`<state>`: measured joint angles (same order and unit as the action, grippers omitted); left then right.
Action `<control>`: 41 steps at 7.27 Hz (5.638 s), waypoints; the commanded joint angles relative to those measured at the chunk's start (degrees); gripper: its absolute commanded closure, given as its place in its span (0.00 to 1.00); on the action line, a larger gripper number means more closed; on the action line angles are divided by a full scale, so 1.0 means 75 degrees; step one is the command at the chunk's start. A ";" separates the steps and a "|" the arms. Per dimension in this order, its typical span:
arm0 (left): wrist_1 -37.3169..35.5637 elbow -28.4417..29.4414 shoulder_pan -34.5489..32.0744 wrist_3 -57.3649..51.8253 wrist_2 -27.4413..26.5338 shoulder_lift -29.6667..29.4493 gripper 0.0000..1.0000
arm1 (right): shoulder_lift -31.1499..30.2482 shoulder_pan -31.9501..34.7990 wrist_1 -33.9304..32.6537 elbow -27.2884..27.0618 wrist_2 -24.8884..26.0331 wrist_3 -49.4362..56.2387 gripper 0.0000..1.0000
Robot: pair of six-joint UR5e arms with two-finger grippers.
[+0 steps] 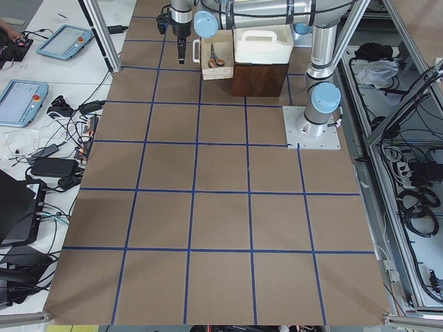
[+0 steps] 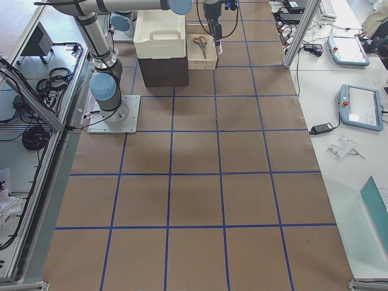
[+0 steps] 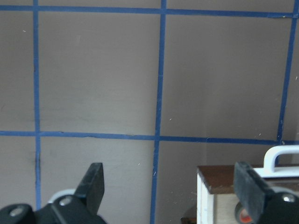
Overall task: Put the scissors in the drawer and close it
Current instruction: 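Move the left gripper over the drawer's white handle, then push the drawer closed with the left gripper, away from the robot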
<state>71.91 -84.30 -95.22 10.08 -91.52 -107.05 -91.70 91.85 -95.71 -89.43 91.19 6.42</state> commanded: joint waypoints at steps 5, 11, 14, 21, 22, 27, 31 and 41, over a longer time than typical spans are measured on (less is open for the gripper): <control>-0.0740 0.0165 -0.0919 0.1277 0.0015 -0.1510 0.00 | -0.0195 0.0035 0.0515 0.0088 -0.0640 -0.1699 0.00; -0.0191 0.0177 -0.1296 0.2078 -0.0020 -0.1746 0.00 | -0.0583 0.0000 0.1090 0.0064 -0.0229 -0.1008 0.00; 0.0430 0.0177 -0.1296 0.2102 0.0038 -0.1559 0.00 | -0.0628 0.0023 0.1182 -0.0018 -0.0137 -0.1020 0.00; 0.1801 0.0200 -0.1307 0.2114 0.0249 -0.1219 0.00 | -0.0617 0.0023 0.1195 -0.0029 0.0298 -0.1020 0.00; 0.1988 0.0189 -0.1307 0.2114 0.0249 -0.1161 0.00 | -0.0583 0.0023 0.1195 -0.0029 0.0322 -0.1020 0.00; 0.2799 0.0096 -0.1342 0.2114 0.0249 -0.0995 0.00 | -0.0559 0.0047 0.1195 -0.0041 0.0252 -0.1054 0.00; 0.3056 0.0013 -0.1494 0.2125 0.0249 -0.1008 0.00 | -0.0535 0.0047 0.0680 -0.0029 -0.0475 -0.1967 0.00; 0.3782 -0.0245 -0.1553 0.2137 0.0437 -0.0972 0.00 | 0.0332 0.0012 0.0293 0.0743 0.0123 -0.1957 0.00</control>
<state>99.55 -86.07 -106.87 26.10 -88.31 -114.26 -89.37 92.14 -93.26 -84.52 92.24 -8.27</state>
